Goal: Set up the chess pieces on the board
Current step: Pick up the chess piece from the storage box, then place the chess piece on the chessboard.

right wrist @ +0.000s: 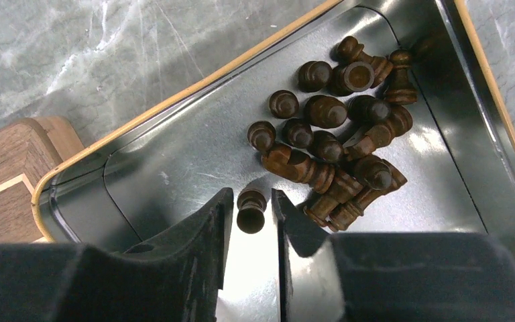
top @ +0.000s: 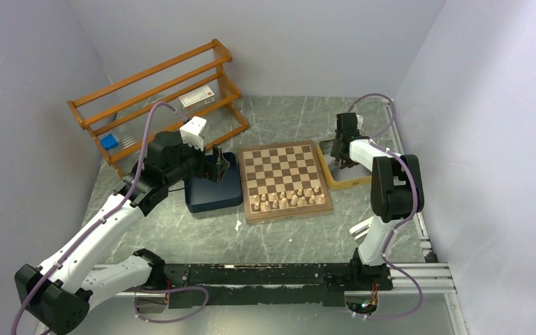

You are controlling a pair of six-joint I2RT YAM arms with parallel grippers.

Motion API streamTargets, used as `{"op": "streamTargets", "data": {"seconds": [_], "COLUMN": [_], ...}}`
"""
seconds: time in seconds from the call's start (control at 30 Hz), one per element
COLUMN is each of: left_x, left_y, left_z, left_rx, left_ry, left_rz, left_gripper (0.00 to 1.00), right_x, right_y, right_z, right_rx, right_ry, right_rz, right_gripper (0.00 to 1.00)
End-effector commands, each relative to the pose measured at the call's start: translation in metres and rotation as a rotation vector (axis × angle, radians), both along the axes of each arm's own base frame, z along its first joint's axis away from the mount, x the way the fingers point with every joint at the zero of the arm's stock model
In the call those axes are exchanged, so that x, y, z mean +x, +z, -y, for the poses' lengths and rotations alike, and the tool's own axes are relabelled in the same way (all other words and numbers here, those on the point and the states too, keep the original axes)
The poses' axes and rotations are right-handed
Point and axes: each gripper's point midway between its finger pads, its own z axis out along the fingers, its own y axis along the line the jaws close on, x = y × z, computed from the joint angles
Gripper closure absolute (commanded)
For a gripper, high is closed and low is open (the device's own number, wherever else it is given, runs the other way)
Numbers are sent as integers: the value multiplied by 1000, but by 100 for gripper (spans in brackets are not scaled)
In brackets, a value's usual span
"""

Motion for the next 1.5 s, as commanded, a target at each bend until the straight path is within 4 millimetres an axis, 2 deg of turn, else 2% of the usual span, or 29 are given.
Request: {"op": "streamTargets", "data": {"seconds": [0.0,0.27,0.5,0.67,0.83,0.97,1.1,1.47], "left_x": [-1,-1,0,0,-1,-1,-2,-3], "left_y": [2,1,-1,0,1,1,2,5], "left_z": [-1,1,1,2,1,1,0,-2], "left_rx": [6,3,4,1,1,1,1,-1], "left_ry": [1,-5,-8,-7,-8,-7,-4,1], "left_rz": [22,19,15,16,19,20,23,34], "left_gripper": [2,2,2,2,2,2,2,2], "right_x": [8,7,12,18,26,28,31,41], "right_y": [7,25,54,79,95,96,86,56], "right_z": [6,8,0,-24,-67,-108,-133,-134], "right_rx": [-14,-37,-61,-37,0,17,18,-30], "right_ry": [-9,-15,-9,48,153,235,272,235], "right_rz": [29,49,79,130,183,190,180,66], "right_gripper": [71,80,83,84,84,84,84,83]}}
